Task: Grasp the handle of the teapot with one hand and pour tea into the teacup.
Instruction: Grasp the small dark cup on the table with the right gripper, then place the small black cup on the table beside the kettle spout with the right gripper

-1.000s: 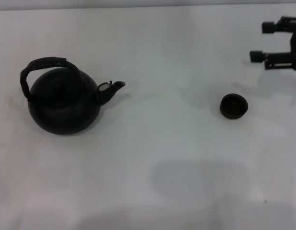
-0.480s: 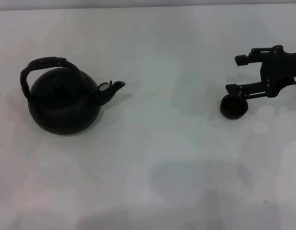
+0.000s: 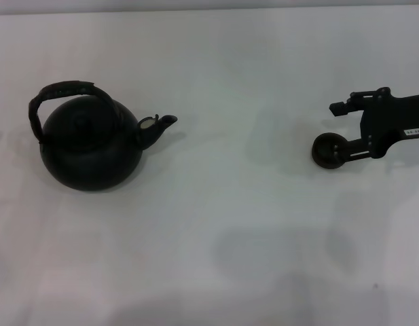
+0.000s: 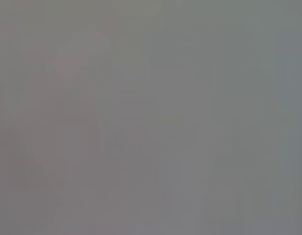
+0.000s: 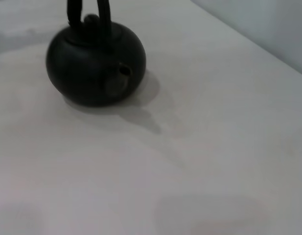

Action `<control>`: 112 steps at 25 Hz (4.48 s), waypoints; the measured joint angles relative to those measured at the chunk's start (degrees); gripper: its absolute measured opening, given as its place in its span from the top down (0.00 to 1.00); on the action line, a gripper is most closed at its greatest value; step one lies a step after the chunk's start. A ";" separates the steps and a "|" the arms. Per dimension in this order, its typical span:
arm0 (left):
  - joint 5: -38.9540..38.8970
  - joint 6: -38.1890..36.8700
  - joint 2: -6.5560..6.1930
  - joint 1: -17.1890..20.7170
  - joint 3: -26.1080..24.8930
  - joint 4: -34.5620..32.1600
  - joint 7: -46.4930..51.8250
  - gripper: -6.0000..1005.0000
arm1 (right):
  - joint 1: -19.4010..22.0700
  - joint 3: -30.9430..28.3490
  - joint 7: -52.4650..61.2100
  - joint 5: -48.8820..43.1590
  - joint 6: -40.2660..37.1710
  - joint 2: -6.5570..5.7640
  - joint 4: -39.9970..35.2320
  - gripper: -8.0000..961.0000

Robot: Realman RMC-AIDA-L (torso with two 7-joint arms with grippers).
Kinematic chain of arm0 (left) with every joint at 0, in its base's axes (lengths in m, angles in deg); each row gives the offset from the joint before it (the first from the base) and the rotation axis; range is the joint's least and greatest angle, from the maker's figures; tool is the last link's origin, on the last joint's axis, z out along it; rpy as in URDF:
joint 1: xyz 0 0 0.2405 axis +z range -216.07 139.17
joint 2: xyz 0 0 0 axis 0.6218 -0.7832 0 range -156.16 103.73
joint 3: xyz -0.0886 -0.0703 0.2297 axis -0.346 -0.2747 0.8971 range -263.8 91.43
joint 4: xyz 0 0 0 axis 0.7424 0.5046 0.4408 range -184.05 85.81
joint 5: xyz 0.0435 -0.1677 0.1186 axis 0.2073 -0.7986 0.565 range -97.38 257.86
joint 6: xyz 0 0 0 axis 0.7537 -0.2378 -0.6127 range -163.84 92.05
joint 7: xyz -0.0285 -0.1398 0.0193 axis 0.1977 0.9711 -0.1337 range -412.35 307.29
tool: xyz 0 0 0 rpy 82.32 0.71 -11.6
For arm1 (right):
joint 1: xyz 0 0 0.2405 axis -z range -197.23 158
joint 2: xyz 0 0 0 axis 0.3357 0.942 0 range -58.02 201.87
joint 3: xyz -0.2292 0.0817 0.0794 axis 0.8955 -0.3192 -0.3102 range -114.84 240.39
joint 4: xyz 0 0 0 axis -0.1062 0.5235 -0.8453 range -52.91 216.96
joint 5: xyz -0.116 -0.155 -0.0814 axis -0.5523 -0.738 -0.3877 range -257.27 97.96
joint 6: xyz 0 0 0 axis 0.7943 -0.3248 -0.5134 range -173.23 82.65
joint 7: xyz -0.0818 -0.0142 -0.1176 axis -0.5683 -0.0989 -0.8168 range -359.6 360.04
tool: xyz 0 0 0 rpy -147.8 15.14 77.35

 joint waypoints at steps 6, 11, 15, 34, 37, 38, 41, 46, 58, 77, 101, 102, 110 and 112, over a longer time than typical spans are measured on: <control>0.00 0.12 0.00 -0.23 0.00 0.00 0.00 0.12 | 0.03 0.32 0.02 -1.70 -1.69 0.26 -0.32 0.12; 0.00 0.19 0.00 -0.56 0.00 0.00 0.00 0.12 | -0.03 0.29 0.26 -4.16 -2.32 0.89 -0.42 0.12; 0.00 0.21 0.00 -0.73 0.00 0.00 0.00 0.12 | -0.12 0.44 1.06 -4.66 -2.69 0.97 -0.55 0.12; 0.00 0.81 -0.09 -1.37 0.00 0.00 0.00 0.12 | -2.10 1.03 0.73 -6.86 -4.53 1.12 -4.25 0.12; 0.00 0.98 -0.09 -1.41 0.00 0.00 0.00 0.12 | -2.22 1.34 0.71 -6.89 -5.02 1.13 -4.54 0.12; 0.00 0.98 -0.09 -1.42 0.00 0.00 0.00 0.12 | -2.23 1.37 0.69 -6.89 -5.18 1.13 -4.64 0.12; 0.00 0.98 -0.09 -1.48 0.00 0.00 0.00 0.12 | -2.25 1.67 0.64 -6.89 -5.74 1.13 -4.88 0.13; 0.00 0.98 -0.09 -1.61 0.00 0.00 0.00 0.12 | -2.26 3.18 0.64 -6.96 -6.85 1.13 -5.01 0.13; 0.00 0.98 -0.09 -1.63 0.00 -0.08 0.00 0.12 | -2.32 3.96 0.62 -8.30 -8.25 1.32 -5.06 0.13; 0.00 0.97 -0.09 -1.63 0.00 -0.09 0.00 0.12 | -2.34 5.10 0.87 -8.96 -8.79 1.39 -5.10 0.25; 0.00 0.91 -0.09 -1.63 0.07 -0.09 0.00 0.12 | -4.42 7.88 4.48 -5.07 -5.07 1.71 -0.75 0.25; 0.00 0.90 -0.09 -1.63 0.08 -0.09 0.00 0.12 | -4.80 8.65 4.91 -4.94 -5.31 1.73 -0.75 0.25; 0.10 0.92 -0.09 -1.82 0.87 -0.09 0.00 0.12 | -6.96 14.11 8.04 -3.88 -7.78 2.06 -0.73 0.26; 0.10 0.93 -0.09 -1.97 0.95 -0.09 0.00 0.12 | -7.36 15.97 8.20 -2.99 -8.76 2.07 -0.71 0.26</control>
